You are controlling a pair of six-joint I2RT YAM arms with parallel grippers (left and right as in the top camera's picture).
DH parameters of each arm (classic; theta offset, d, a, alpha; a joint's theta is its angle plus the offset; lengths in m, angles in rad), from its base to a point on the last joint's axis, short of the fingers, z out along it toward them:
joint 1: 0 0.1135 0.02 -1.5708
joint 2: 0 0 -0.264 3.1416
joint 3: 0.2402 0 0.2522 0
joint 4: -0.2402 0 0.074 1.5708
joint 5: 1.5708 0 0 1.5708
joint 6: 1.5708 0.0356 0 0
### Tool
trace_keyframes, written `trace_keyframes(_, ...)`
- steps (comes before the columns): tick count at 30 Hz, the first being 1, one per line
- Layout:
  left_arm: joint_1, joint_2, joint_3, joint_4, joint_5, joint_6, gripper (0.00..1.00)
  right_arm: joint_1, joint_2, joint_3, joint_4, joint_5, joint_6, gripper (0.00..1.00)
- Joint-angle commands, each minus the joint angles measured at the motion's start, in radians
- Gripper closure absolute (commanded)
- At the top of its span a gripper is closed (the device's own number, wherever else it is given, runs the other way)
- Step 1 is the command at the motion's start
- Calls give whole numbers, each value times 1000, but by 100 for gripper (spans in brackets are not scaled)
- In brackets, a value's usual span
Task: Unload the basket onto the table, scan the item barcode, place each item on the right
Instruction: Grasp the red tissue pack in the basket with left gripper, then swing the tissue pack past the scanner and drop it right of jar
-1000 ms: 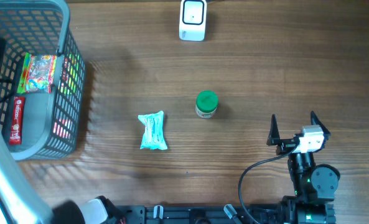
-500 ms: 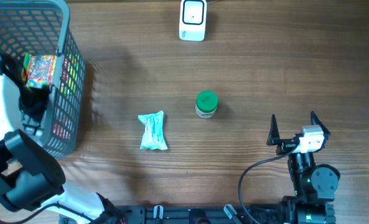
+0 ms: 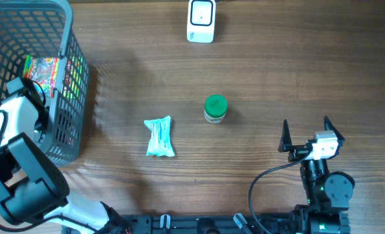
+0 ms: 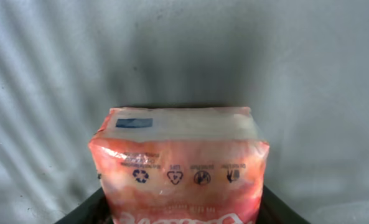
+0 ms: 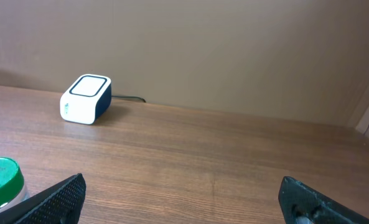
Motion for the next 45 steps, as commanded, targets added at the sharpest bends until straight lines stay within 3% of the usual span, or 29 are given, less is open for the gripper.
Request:
trace_keyframes(1,4,-13,6,-24,8,22,53,4,-7,-1,5,17,8,0)
trace_keyframes(5,5,-78,191,-129,6,87,62,4,-7,-1,5,17,8,0)
trace_keyframes(10,5,-159,634,-375,13,86,62,4,-7,-1,5,17,8,0)
trace_keyframes(15,-82,-227,996,-462,211,61,57,4,-7,-1,5,17,8,0)
trace_keyframes(17,-174,-246,1011,-443,234,11,57,4,-7,-1,5,17,8,0)
trace_keyframes(22,-577,-199,1010,-345,230,-62,59,4,-7,-1,5,17,8,0)
trace_keyframes(25,-859,-87,1010,-243,142,-93,59,4,-7,-1,5,17,8,0)
trace_keyframes(29,-1061,85,1010,-193,59,-108,57,4,-7,-1,5,17,8,0)
trace_keyframes(35,-1241,356,1010,-188,70,-162,57,4,-7,-1,5,17,8,0)
trace_keyframes(45,-1420,649,1004,-206,74,-185,53,4,-7,-1,5,17,8,0)
